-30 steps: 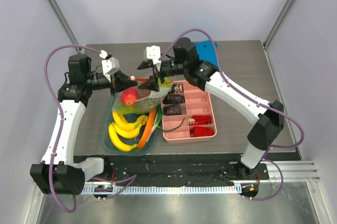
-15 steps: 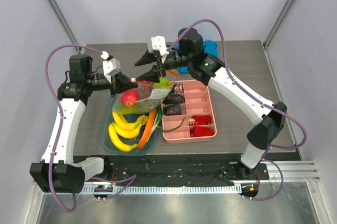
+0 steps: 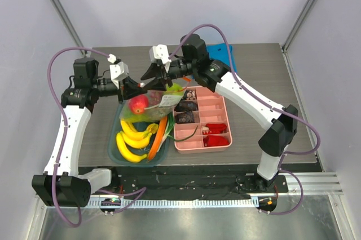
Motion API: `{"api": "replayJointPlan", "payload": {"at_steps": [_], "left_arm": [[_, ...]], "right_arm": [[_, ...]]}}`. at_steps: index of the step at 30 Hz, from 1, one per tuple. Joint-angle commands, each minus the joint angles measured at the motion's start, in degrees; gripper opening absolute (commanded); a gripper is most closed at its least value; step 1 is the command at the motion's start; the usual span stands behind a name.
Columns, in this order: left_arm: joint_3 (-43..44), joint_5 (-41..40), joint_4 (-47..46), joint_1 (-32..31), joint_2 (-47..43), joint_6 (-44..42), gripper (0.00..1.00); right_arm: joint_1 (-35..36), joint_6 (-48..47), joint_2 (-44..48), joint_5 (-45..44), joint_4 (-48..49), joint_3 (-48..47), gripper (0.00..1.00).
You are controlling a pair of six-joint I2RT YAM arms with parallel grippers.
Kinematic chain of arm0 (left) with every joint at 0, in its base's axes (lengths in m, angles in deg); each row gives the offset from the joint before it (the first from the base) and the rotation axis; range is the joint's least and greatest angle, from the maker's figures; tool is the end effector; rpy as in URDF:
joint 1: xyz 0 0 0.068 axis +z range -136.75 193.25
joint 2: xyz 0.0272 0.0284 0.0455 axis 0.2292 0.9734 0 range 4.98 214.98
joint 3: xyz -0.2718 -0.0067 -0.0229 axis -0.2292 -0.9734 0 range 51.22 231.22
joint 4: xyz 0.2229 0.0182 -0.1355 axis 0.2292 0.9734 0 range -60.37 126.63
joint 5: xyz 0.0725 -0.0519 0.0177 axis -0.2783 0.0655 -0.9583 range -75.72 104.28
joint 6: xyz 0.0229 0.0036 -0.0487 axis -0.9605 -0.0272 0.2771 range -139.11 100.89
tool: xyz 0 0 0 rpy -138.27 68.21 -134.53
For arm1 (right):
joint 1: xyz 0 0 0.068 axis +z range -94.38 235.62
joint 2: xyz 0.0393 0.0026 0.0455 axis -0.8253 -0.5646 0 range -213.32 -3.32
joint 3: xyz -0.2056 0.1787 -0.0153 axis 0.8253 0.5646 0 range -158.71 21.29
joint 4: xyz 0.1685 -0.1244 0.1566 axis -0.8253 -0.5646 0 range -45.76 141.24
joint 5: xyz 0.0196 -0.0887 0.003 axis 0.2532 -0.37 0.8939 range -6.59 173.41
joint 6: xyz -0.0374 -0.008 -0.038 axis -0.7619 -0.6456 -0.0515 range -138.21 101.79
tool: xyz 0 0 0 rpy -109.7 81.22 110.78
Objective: Place the food in the zip-top bag and seal the zipper
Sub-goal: Zip the zipper food storage bag.
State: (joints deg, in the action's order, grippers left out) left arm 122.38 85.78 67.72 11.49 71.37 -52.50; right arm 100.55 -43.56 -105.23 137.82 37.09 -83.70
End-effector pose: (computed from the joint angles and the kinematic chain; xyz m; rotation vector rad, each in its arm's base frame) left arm 0.2235 -0.0407 0.3888 1.1556 1.4374 -0.9383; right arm 0.2691 0.3093 0.4267 -1.5324 0.9548 1.0749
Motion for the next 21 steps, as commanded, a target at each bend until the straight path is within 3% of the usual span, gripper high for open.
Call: {"api": "replayJointPlan", "payload": {"at_steps": [1,4,5,8,13,21], "left_arm": [[2.67,0.92,-1.26,-0.26,-0.82,0.95,0.00],[1.62,0.48,-5.55,-0.17,-1.26,6.03,0.00],[0.84,0.48,-6.87,-0.17,-1.70,7.10,0.00],[-0.57,0.13,-13.02,0.00,-2.84,12.35,0.00],[-2.78,1.18,-22.60,1.14,-4.08,20.02,0.00],[-2.16,3.03,-25.08,1.41,-4.34,23.19,0.00]], "right_arm": [[0.51,-0.50,-0.22,-0.71,0.88,-2.94,0.40],[0.69,0.03,-0.66,-0.80,1.06,-2.77,0.25],[0.69,0.03,-0.57,-0.80,0.97,-2.68,0.14],[0.51,-0.58,0.04,-1.67,0.97,-0.92,0.01],[-0.10,-2.87,1.36,-2.82,0.00,2.59,0.01],[-2.65,-4.19,0.40,-3.00,-2.54,2.86,0.01]]}}
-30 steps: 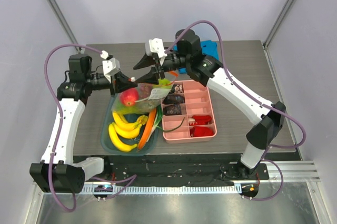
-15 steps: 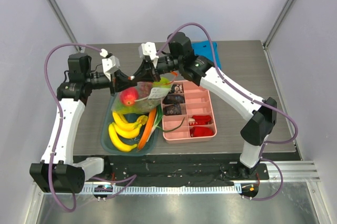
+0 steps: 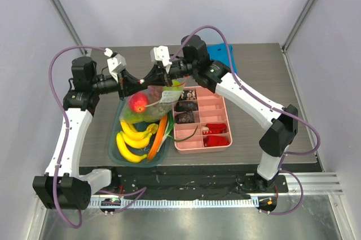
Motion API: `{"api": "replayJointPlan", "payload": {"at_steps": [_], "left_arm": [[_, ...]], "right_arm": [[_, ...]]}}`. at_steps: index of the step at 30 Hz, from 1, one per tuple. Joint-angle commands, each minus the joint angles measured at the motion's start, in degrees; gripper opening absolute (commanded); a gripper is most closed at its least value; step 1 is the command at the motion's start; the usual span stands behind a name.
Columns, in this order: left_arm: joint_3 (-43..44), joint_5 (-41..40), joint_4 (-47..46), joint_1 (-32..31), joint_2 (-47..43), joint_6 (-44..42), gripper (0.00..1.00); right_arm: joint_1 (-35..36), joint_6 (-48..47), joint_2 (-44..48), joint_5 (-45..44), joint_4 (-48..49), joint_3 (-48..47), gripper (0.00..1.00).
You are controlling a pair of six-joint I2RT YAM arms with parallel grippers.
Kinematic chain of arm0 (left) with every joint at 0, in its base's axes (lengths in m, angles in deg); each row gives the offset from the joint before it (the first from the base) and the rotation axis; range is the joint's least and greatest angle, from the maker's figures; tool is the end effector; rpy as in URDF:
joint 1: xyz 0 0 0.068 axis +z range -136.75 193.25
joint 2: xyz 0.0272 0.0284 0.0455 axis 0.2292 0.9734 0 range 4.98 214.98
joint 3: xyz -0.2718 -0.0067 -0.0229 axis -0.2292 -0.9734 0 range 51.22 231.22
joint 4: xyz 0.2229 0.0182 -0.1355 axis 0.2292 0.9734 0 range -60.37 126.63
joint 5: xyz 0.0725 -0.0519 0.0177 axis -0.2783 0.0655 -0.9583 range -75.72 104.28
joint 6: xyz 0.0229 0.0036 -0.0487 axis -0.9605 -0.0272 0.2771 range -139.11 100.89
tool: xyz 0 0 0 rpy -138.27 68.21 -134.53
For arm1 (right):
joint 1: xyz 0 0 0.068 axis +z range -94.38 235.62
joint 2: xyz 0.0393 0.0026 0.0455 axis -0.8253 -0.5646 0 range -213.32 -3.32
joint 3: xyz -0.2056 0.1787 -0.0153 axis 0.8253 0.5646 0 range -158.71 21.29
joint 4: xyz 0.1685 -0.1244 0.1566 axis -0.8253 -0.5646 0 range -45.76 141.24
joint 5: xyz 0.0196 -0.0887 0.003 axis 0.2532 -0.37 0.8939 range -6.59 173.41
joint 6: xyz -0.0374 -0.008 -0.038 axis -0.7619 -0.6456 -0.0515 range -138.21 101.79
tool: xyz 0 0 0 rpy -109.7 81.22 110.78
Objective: Place the food in the zip-top bag and seal the zipper
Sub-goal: Zip the zipper food storage bag.
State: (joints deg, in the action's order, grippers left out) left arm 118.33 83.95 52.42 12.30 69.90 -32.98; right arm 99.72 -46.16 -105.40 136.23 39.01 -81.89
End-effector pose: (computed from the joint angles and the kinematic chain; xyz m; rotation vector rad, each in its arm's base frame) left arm 0.2308 -0.0372 0.3916 0.9830 1.5056 -0.9940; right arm 0.2768 0.3077 0.4179 -1.5265 0.9451 1.0092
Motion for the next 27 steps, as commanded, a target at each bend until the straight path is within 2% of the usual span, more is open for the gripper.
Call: {"api": "replayJointPlan", "payload": {"at_steps": [1,27], "left_arm": [[1.88,4.95,-10.13,0.60,-2.79,3.93,0.00],[3.20,5.65,-14.87,0.69,-2.09,8.15,0.00]], "right_arm": [[-2.26,-1.59,0.40,-1.40,-4.64,0.96,0.01],[-8.06,-5.01,-1.28,-1.84,-10.18,1.49,0.01]]}}
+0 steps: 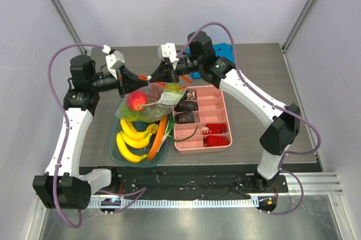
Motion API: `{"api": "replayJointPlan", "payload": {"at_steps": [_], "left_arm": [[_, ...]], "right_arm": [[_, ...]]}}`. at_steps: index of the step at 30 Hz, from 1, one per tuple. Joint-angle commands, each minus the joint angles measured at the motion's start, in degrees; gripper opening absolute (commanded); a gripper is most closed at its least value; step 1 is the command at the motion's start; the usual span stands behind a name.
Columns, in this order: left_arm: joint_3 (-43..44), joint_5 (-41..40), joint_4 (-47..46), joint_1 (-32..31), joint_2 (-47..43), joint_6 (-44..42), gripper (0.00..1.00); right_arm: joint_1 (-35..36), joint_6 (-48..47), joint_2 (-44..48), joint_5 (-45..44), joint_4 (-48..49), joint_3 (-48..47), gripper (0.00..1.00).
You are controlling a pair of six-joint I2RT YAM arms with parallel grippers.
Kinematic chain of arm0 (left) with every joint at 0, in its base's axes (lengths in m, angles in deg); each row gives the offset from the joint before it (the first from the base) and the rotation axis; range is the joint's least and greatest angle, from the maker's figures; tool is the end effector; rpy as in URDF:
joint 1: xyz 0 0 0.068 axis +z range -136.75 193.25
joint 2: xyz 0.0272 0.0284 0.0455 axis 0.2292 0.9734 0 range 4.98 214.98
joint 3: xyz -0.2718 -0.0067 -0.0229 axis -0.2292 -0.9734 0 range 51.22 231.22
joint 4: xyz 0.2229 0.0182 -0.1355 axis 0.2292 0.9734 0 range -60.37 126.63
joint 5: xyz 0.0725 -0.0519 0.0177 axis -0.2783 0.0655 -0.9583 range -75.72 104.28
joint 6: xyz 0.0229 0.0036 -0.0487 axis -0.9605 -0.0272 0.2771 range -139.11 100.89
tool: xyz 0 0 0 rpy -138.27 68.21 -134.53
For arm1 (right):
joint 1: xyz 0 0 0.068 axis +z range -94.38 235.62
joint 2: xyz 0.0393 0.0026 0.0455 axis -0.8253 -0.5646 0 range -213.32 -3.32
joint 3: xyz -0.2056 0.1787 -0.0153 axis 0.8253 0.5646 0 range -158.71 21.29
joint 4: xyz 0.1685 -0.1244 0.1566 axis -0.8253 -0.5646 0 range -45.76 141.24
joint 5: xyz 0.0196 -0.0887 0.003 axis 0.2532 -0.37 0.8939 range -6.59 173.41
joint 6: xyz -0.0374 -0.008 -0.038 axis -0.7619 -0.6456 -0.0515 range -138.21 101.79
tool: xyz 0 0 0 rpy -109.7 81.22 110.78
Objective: Place the food in the zip-top bag and seal the zipper
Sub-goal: Zip the zipper food storage bag.
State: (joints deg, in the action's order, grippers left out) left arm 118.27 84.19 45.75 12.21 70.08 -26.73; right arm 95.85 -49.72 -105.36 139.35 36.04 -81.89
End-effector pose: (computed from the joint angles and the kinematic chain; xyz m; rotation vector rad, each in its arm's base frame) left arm 0.2346 -0.0377 0.4002 0.9551 1.4765 -1.0089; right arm 0.2940 0.2874 0.4137 -1.5429 0.9501 0.9856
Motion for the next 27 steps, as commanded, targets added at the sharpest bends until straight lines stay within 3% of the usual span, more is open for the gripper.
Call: {"api": "replayJointPlan", "payload": {"at_steps": [1,27], "left_arm": [[3.27,5.33,-8.64,0.77,-2.26,2.34,0.00],[4.85,-4.43,-15.68,5.08,-3.49,4.10,0.00]], "right_arm": [[-4.19,-1.54,-1.23,-4.97,-7.21,1.57,0.01],[-8.94,-7.25,-0.09,-8.83,-11.52,3.16,0.01]]}}
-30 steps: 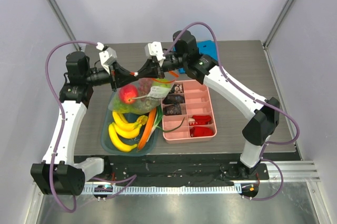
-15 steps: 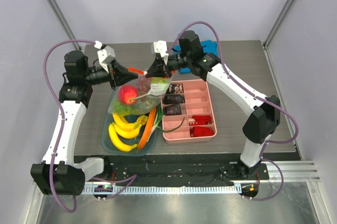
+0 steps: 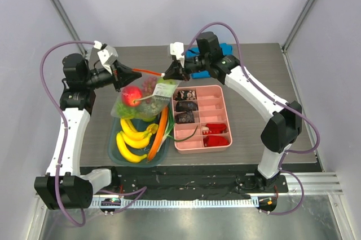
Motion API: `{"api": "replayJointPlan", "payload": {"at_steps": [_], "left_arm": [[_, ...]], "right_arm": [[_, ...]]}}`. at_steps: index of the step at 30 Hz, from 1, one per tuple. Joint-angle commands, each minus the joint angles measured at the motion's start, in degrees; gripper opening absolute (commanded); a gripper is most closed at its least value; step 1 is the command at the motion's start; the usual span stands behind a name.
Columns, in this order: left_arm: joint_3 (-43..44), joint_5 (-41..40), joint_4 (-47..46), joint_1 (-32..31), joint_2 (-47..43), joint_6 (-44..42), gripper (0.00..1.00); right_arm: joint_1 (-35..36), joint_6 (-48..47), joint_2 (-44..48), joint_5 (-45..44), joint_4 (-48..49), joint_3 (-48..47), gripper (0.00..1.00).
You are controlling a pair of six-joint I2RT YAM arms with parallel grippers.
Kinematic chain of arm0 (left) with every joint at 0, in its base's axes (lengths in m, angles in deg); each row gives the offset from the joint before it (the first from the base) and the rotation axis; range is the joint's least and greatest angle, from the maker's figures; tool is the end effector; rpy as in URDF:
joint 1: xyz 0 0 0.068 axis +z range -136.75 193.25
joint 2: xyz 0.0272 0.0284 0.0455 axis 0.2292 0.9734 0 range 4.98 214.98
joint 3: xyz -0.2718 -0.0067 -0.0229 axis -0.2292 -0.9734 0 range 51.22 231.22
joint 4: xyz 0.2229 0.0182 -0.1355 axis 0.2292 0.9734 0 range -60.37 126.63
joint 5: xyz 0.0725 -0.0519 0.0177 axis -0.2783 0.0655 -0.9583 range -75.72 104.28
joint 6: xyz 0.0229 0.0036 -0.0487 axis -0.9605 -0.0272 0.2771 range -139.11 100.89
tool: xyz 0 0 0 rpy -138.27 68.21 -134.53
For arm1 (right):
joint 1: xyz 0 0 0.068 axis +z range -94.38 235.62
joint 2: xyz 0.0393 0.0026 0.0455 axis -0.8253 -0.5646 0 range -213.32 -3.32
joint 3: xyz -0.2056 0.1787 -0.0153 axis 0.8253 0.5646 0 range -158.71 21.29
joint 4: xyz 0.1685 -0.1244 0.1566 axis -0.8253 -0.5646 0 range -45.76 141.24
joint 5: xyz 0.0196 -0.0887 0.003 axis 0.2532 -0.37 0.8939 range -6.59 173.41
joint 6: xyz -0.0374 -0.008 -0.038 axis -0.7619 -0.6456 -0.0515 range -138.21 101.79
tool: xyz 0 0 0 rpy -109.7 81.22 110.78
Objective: Place the food in the zip-top bag and seal the zipper
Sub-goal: Zip the zipper food storage bag, then place the zipper food storage bag at the center of the board.
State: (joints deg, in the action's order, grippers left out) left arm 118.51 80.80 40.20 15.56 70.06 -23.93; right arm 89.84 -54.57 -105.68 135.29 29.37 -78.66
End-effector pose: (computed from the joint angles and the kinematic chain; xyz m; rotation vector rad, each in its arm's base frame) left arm 0.2396 -0.0230 0.4095 0.8733 1.4656 -0.8921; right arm 0.3244 0.2545 0.3815 -1.5274 1.1623 0.8684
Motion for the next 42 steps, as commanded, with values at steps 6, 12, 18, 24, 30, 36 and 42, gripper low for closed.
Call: {"api": "replayJointPlan", "payload": {"at_steps": [6,12,18,24,30,36,42], "left_arm": [[4.96,-1.75,-13.73,2.62,-3.56,4.03,0.00],[6.28,-2.19,-15.05,3.67,-3.12,4.55,0.00],[7.51,-2.63,-15.75,4.46,-2.68,4.55,0.00],[7.95,-2.54,-16.11,5.34,-2.06,4.56,0.00],[8.47,-1.49,-16.19,5.34,-1.71,4.55,0.00],[8.48,3.17,-16.72,5.34,-1.27,6.66,0.00],[8.48,6.51,-17.42,5.17,-0.83,8.51,0.00]], "right_arm": [[-5.39,-4.42,-0.20,-5.65,-7.13,-0.69,0.01],[-7.84,-8.11,-0.29,-6.52,-9.86,0.01,0.01],[-10.13,-11.54,-0.03,-7.23,-12.32,1.15,0.01],[-11.54,-14.53,-0.02,-8.11,-14.43,1.94,0.01],[-11.72,-16.02,-0.02,-7.85,-15.57,1.77,0.06],[-9.35,-10.33,-0.20,-5.12,-15.93,-5.69,0.70],[-4.52,1.45,1.20,-4.77,-7.85,-12.20,0.84]]}}
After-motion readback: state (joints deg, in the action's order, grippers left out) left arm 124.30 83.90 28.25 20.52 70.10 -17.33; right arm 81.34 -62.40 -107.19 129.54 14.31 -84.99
